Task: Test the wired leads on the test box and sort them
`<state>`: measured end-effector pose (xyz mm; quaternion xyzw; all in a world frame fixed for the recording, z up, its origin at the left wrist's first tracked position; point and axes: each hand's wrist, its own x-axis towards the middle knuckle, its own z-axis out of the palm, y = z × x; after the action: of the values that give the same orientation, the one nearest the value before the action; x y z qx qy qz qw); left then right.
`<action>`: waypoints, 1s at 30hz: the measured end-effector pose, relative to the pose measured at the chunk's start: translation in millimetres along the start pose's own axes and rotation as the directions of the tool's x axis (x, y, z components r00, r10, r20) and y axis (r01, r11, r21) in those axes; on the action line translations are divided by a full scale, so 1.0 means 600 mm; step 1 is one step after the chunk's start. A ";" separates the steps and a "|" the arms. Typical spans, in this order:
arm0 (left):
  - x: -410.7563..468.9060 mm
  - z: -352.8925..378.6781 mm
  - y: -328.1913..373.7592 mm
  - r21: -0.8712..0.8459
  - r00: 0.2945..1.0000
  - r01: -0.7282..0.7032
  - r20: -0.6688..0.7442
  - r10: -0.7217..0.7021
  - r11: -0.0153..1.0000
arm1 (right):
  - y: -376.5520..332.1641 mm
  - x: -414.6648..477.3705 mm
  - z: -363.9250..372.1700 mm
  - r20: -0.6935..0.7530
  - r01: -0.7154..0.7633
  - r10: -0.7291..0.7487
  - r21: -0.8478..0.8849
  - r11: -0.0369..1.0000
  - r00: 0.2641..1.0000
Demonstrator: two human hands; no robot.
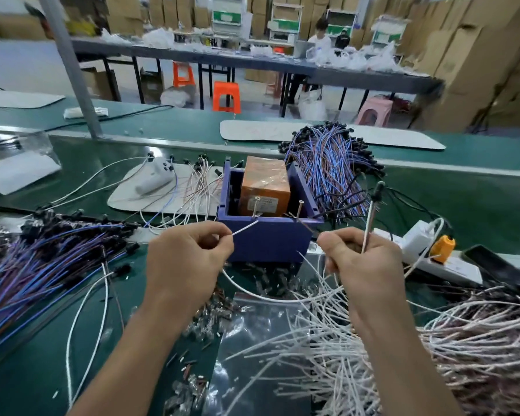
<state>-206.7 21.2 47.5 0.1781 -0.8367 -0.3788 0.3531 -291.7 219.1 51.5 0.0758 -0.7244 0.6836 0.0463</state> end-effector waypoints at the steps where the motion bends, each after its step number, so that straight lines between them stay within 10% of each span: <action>1: 0.004 0.004 -0.005 0.010 1.000 -0.026 -0.007 0.026 1.000 | 0.009 0.009 0.000 0.006 0.011 -0.011 -0.033 0.999 1.000; 30: 0.014 0.028 -0.064 -0.167 0.990 -0.120 -0.089 0.106 0.979 | 0.061 0.030 0.005 0.026 -0.018 0.016 0.053 0.998 1.000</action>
<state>-223.5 0.1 14.0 0.1141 -0.7948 -0.4217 0.4212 -315.6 217.0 18.4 0.0794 -0.7073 0.7019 0.0293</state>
